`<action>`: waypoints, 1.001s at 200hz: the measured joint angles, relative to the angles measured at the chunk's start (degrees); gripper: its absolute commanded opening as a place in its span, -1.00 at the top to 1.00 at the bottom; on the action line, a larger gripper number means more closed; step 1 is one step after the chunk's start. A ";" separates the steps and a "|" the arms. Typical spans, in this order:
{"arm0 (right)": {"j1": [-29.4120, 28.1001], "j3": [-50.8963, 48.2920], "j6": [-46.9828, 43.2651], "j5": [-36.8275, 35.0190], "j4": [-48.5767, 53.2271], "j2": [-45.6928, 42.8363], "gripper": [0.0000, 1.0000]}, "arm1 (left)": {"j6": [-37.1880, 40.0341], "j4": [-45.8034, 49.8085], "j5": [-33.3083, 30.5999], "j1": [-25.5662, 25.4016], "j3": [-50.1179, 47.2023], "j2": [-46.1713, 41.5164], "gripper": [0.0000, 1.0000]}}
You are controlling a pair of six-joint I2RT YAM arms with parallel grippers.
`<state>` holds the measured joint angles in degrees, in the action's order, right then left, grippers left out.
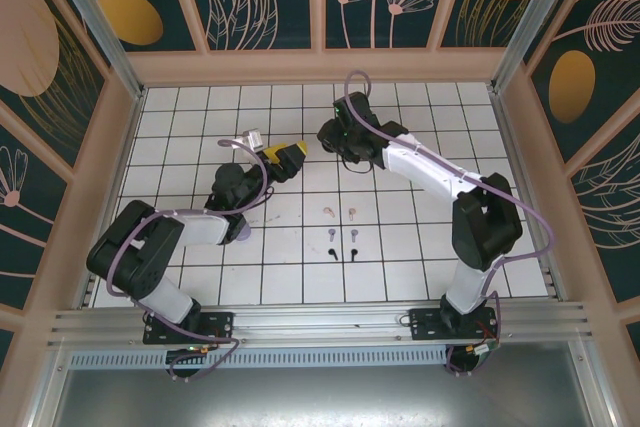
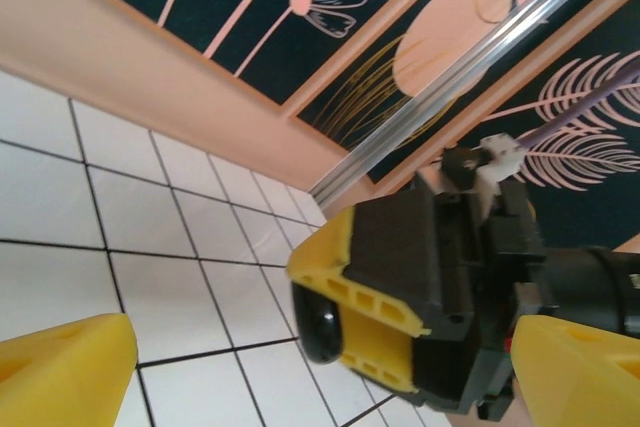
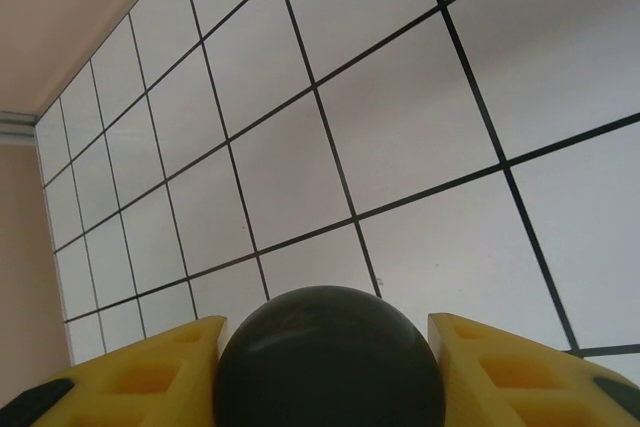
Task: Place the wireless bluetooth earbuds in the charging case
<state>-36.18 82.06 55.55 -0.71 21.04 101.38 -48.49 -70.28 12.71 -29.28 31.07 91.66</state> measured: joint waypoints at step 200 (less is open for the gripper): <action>-1.33 -1.75 8.50 3.82 -3.28 -0.09 0.14 | -2.47 -10.78 4.94 -2.86 3.34 14.21 -0.13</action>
<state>-37.52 80.31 64.05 3.11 17.76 101.30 -50.96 -81.06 17.65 -32.14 34.41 105.86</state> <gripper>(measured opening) 0.475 0.575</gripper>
